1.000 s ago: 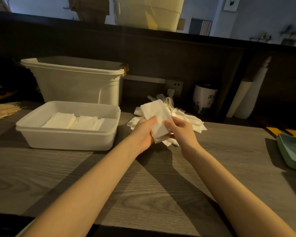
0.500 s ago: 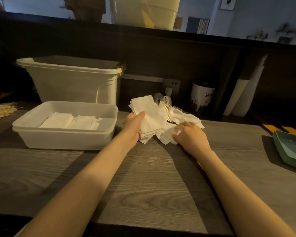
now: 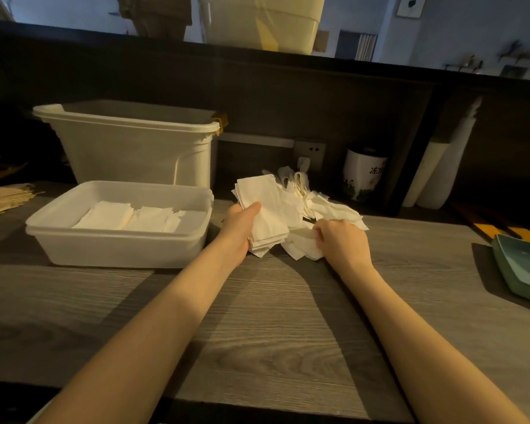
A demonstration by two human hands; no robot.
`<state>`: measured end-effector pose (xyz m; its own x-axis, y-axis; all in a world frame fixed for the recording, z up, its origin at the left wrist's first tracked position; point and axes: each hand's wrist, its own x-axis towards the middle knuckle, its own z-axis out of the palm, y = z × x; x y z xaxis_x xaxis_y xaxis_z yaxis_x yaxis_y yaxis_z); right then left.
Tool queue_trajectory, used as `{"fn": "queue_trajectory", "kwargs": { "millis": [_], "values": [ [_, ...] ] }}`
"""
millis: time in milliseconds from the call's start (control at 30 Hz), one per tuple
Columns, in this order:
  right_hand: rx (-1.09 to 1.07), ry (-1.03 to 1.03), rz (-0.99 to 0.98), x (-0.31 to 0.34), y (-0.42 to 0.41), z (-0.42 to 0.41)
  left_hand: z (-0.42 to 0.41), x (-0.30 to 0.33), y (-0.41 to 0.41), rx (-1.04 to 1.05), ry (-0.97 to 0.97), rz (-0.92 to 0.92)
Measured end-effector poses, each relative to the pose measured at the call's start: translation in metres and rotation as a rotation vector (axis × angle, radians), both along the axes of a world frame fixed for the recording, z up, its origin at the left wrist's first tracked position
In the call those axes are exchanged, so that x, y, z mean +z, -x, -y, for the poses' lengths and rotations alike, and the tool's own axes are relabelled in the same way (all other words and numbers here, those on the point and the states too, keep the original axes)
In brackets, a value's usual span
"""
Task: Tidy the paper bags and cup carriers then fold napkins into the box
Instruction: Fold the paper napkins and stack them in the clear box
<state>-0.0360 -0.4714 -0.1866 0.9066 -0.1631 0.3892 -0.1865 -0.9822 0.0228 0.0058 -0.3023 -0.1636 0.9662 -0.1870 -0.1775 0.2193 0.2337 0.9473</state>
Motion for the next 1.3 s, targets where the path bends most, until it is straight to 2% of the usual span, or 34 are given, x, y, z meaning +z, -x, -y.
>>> {"fn": "queue_trajectory", "kwargs": {
  "millis": [133, 233, 400, 533, 700, 867, 933, 1100, 1200, 1300],
  "values": [
    [-0.011, -0.151, 0.183, 0.007, 0.006, 0.001, -0.002, -0.002, -0.003, 0.019, -0.023, -0.002],
    [-0.056, -0.216, 0.132, 0.007, 0.008, 0.003, -0.002, -0.002, -0.005, 0.024, -0.039, 0.005],
    [-0.087, -0.176, 0.005, 0.006, 0.014, 0.004, -0.001, -0.005, -0.004, 0.021, -0.042, 0.001],
    [-0.033, -0.058, 0.022, 0.006, 0.014, -0.004, -0.001, -0.003, -0.004, 0.025, -0.047, -0.01],
    [0.043, -0.062, -0.019, 0.006, 0.009, -0.004, -0.002, -0.002, -0.003, 0.03, -0.057, -0.015],
    [-0.002, -0.11, 0.096, 0.008, 0.011, 0.008, -0.003, -0.001, -0.005, 0.046, -0.06, -0.006],
    [0.022, -0.249, 0.212, 0.009, 0.013, 0.011, -0.003, -0.001, -0.005, 0.057, -0.063, -0.005],
    [0.184, -0.761, 0.456, 0.024, 0.016, 0.006, -0.003, -0.001, -0.003, 0.082, -0.124, 0.043],
    [0.333, -1.068, 0.519, 0.036, 0.022, 0.0, -0.002, 0.001, -0.004, 0.088, -0.155, 0.076],
    [0.419, -1.315, 0.48, 0.046, 0.028, -0.007, -0.005, 0.001, 0.0, 0.06, -0.217, 0.103]
  ]
}}
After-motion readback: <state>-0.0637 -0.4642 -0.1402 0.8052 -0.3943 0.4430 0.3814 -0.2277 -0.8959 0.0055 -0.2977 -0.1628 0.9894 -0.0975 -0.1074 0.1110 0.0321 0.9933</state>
